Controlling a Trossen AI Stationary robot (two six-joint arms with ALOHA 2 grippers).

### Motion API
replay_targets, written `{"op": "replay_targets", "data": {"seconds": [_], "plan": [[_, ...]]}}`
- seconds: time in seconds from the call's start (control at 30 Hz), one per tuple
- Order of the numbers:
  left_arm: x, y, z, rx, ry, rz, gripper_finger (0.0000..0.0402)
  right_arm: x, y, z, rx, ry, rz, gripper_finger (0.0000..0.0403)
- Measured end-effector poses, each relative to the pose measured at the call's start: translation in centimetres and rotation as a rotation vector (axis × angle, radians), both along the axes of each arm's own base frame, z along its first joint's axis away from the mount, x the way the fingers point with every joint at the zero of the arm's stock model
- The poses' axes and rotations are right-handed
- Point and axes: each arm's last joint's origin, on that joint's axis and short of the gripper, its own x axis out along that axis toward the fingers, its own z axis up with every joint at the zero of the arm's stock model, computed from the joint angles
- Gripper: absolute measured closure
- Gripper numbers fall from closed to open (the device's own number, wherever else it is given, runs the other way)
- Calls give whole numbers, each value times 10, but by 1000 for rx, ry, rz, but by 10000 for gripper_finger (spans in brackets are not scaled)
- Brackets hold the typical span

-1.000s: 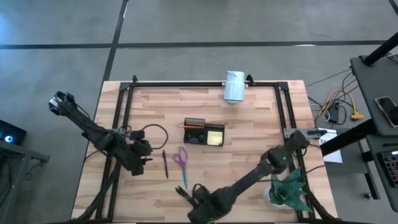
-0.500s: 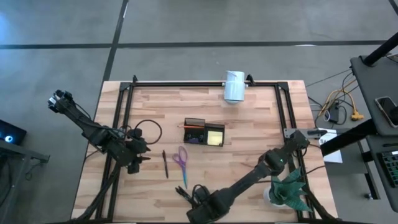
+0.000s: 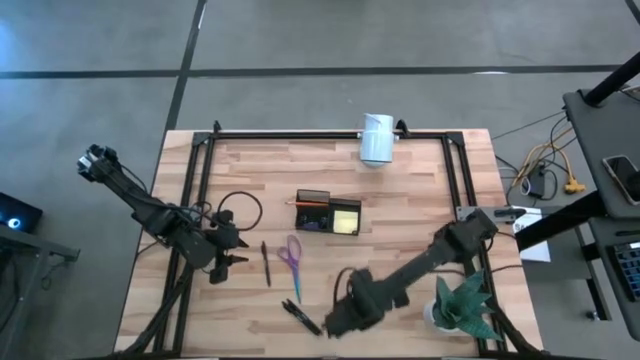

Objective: Pick and place office supplies into organizer
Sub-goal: Put the yellow pencil into the black desk organizer

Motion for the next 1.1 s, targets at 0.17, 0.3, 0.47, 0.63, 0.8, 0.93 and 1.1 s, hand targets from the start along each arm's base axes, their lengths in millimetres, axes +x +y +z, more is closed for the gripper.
{"op": "replay_targets", "data": {"seconds": [0.17,0.3,0.47,0.63,0.8,0.93,1.1], "plan": [[4,-3,-4,6,9,3,249,-2,-37,3,-41,35,167,272],[7,-5,-5,6,12,2,249,5,-62,-2,54,95,568,289],[9,-7,-6,6,12,1,249,11,-104,-14,236,164,798,301],[9,-7,-6,4,12,3,249,2,-148,-46,436,266,726,303],[10,-8,-6,-36,6,39,249,-13,-156,-66,587,324,788,303],[11,-8,-6,-35,4,45,249,-28,-142,-69,542,394,996,301],[13,-8,-8,-73,-3,145,249,-60,-140,-62,462,477,1104,272]]}}
